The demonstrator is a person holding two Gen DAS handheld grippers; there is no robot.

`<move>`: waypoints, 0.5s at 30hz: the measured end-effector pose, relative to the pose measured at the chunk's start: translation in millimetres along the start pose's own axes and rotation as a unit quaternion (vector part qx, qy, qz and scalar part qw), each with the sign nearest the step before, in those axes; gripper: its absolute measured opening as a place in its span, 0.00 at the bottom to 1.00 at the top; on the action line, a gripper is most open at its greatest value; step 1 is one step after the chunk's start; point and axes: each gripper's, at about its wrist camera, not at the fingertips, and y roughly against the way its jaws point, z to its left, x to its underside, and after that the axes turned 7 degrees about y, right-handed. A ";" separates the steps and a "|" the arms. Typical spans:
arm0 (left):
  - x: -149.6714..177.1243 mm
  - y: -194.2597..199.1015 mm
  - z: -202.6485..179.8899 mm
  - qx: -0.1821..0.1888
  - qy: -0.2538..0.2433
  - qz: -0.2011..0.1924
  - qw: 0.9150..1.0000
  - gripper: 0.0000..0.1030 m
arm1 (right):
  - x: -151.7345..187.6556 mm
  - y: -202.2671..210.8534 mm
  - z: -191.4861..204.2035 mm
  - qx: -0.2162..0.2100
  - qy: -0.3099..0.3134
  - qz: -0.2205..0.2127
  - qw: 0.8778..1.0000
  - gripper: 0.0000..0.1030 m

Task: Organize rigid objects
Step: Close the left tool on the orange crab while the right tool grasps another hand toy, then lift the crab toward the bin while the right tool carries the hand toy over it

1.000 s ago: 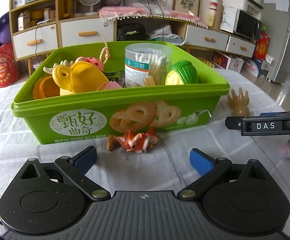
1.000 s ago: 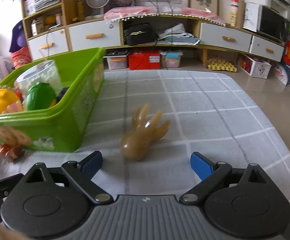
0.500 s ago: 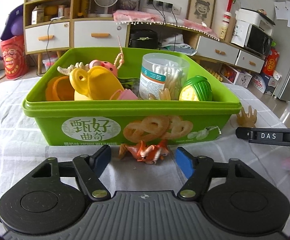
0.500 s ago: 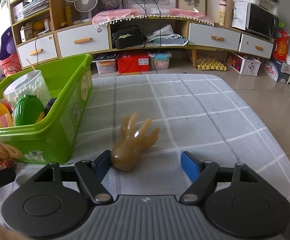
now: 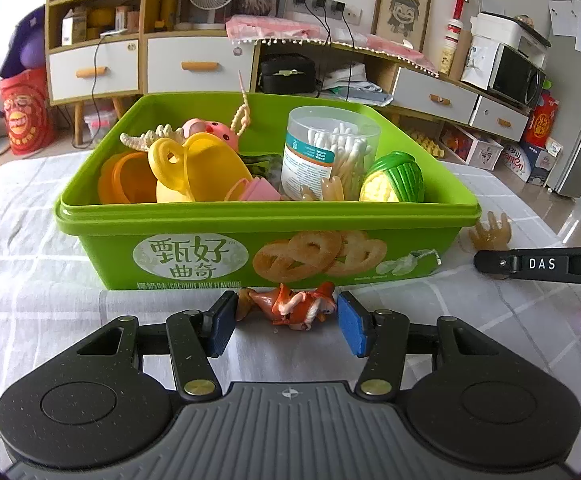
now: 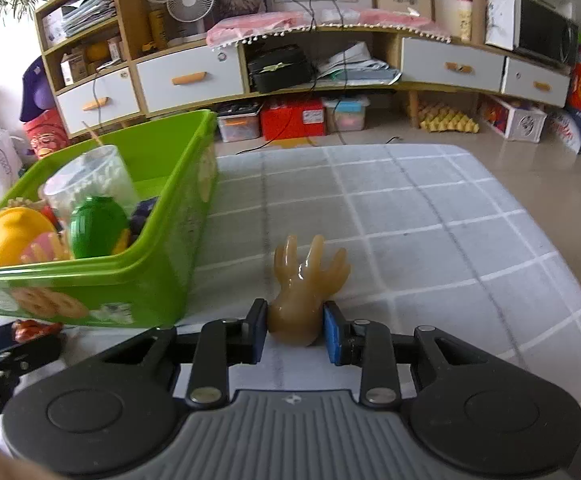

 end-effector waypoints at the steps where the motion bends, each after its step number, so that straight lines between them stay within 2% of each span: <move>1: -1.2 0.3 0.4 0.001 0.000 0.002 1.000 0.57 | -0.1 0.8 1.0 -0.006 -0.001 0.002 1.000 0.10; 15: -1.7 8.1 5.7 0.028 0.008 0.037 0.999 0.57 | 8.1 18.7 10.1 -0.080 -0.022 0.065 0.994 0.10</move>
